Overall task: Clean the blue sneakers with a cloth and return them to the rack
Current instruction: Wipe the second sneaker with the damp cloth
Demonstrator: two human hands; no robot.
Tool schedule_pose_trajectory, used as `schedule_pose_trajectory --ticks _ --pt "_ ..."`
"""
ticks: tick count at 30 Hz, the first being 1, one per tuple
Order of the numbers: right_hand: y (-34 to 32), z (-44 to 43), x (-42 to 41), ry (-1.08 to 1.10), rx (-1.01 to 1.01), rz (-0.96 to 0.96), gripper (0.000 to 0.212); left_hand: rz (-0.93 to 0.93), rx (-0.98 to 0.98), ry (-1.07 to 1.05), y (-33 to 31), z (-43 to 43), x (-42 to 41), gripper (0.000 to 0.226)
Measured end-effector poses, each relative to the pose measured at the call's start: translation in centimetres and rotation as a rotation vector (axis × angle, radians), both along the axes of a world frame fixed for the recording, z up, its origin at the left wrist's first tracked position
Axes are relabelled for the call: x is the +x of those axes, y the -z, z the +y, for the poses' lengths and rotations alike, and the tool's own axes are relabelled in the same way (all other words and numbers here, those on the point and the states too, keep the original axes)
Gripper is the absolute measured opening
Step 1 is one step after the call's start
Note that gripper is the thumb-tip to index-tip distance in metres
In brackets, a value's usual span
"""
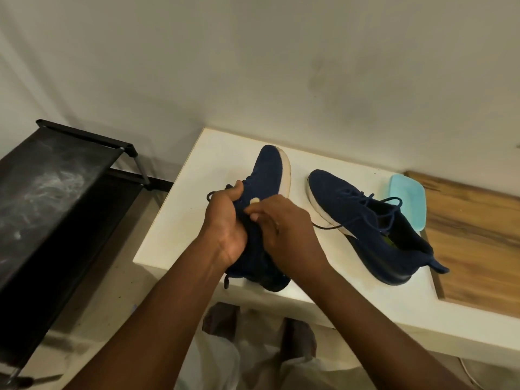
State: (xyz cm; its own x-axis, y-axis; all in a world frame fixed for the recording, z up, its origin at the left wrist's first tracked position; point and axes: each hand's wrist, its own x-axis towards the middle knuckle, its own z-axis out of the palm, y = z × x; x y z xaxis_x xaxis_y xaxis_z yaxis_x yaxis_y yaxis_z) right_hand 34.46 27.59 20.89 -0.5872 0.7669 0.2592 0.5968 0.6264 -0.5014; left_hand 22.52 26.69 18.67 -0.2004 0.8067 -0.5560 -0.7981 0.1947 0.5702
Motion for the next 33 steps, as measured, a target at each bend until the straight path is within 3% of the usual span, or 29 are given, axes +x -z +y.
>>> schedule_pose_trajectory --ticks 3,8,15,21,28,33 --pt "-0.6 0.4 -0.6 -0.075 0.021 -0.011 0.019 -0.032 0.028 0.010 -0.2 -0.2 -0.2 0.028" --pt "-0.7 5.5 -0.3 0.294 -0.010 0.090 0.019 -0.075 0.033 0.086 -1.1 -0.9 2.7 0.032" --pt "-1.9 -1.6 -0.1 -0.073 -0.038 0.002 0.021 -0.117 0.050 -0.003 -0.7 -1.5 1.3 0.043" --pt "-0.4 6.5 0.6 0.245 -0.001 0.089 0.027 -0.155 0.097 0.033 -1.5 -1.4 3.6 0.039" --pt "-0.2 -0.4 2.0 0.038 -0.124 0.069 0.020 -0.142 0.111 0.035 -0.5 -1.2 1.8 0.043" --pt "0.9 5.2 2.4 0.248 -0.221 0.274 0.025 -0.067 0.089 0.122 -1.0 -0.9 2.7 0.032"
